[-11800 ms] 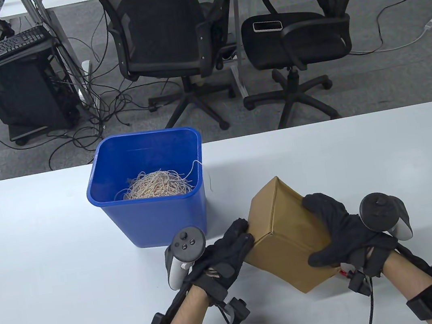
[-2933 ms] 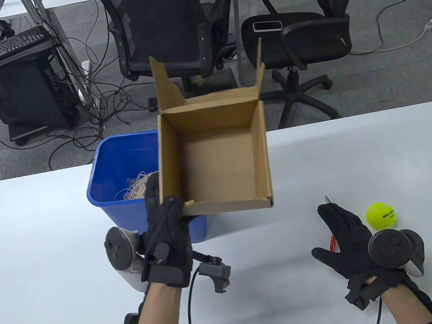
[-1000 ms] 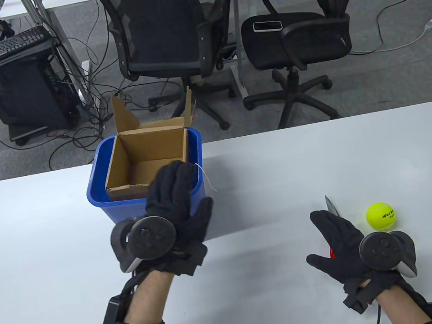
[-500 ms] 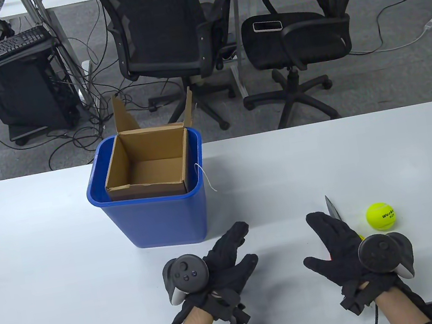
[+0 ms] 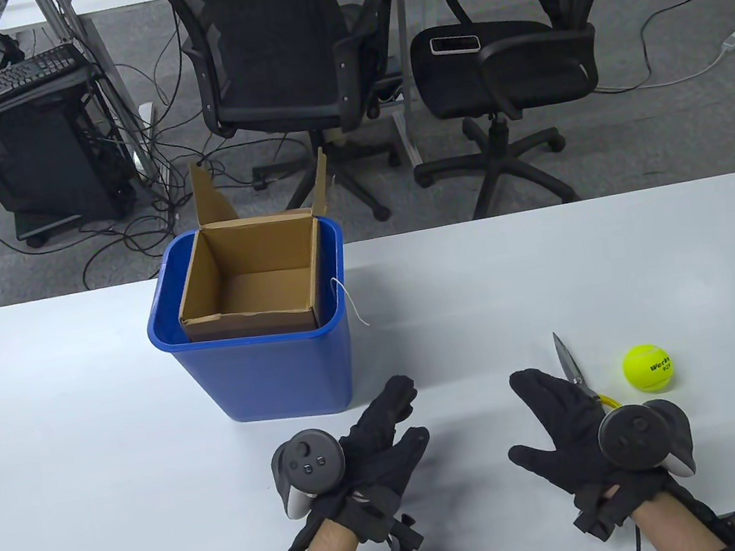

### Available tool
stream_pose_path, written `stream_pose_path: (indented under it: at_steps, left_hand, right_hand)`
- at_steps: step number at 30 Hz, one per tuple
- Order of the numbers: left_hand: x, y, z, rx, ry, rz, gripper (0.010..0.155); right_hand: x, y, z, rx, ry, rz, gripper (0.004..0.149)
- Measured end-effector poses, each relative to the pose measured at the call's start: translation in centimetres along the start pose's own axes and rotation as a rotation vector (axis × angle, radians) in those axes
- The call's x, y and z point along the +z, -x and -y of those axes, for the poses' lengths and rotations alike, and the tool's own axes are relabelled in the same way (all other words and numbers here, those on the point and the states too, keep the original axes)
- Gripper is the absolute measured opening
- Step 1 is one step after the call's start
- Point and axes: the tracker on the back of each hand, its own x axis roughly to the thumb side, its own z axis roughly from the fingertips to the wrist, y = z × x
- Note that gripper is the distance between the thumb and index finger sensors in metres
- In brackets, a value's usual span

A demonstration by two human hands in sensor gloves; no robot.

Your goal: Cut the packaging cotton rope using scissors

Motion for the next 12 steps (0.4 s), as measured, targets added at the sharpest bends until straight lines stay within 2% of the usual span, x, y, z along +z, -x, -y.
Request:
stream_pose_path:
  at_steps: [12]
  left_hand:
    - [-0.09, 0.00, -0.42, 0.070, -0.030, -0.003, 0.073]
  right_hand:
    - [0.06, -0.11, -0.76, -0.028, -0.018, 0.000, 0.087]
